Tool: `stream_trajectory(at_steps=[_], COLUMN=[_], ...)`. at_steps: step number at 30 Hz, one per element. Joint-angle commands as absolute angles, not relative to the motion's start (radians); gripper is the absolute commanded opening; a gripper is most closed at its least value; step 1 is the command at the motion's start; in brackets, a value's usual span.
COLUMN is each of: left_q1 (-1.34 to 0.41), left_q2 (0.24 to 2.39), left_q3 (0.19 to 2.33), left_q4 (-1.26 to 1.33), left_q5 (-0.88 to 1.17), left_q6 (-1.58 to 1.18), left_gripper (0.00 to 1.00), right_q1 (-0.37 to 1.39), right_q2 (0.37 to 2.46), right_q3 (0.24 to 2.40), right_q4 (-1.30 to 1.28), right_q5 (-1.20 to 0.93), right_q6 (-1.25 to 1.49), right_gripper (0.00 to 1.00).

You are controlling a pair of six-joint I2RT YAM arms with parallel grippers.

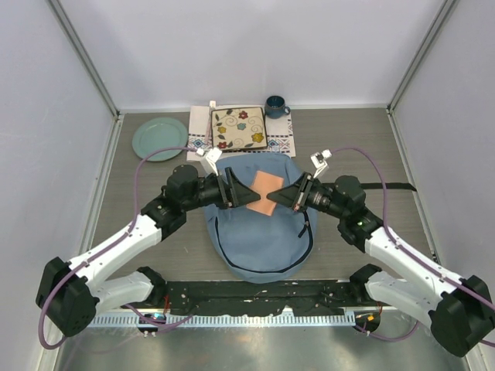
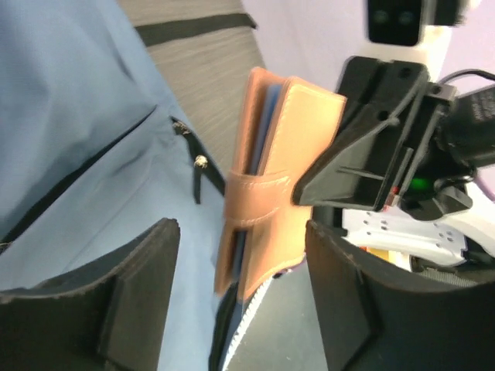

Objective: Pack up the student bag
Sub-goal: Pick up the personal item from the center of the board.

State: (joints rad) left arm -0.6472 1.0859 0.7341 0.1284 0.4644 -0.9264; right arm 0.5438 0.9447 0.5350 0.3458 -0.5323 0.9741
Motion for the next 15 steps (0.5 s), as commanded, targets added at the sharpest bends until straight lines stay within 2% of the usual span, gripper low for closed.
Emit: stream_trajectory(at_steps=[1, 2, 4, 7, 15], left_q1=[-0.649, -0.647, -0.649, -0.650, -0.728], left_q2=[1.029, 1.022, 1.023, 1.066, 1.268], left_q3=[0.775, 0.799, 0.828, 0.922, 1.118], left_q4=[-0.035, -0.113, -0.185, -0.311, -0.439], left_q5=[0.306, 0.264, 0.149, 0.081, -0.024], left_q6=[-0.871, -0.847, -0.822, -0.773, -0.608], left_gripper=[0.75, 0.81, 0.84, 0.85, 0.84], right_q1=[0.548, 0.548, 0.548, 0.548, 0.548], right_q2=[0.841, 0.800, 0.761, 0.686, 0.565], right_q3=[0.595, 0.606, 0.612, 0.606, 0.606], right_q4=[0.102, 0.053, -0.082, -0.190, -0.359], right_q5=[-0.288, -0.223, -0.058, 0.116, 0.328], right_q6=[0.841, 0.832, 0.810, 0.821, 0.862], right_gripper=[0.01, 0.01, 0.01, 0.01, 0.01])
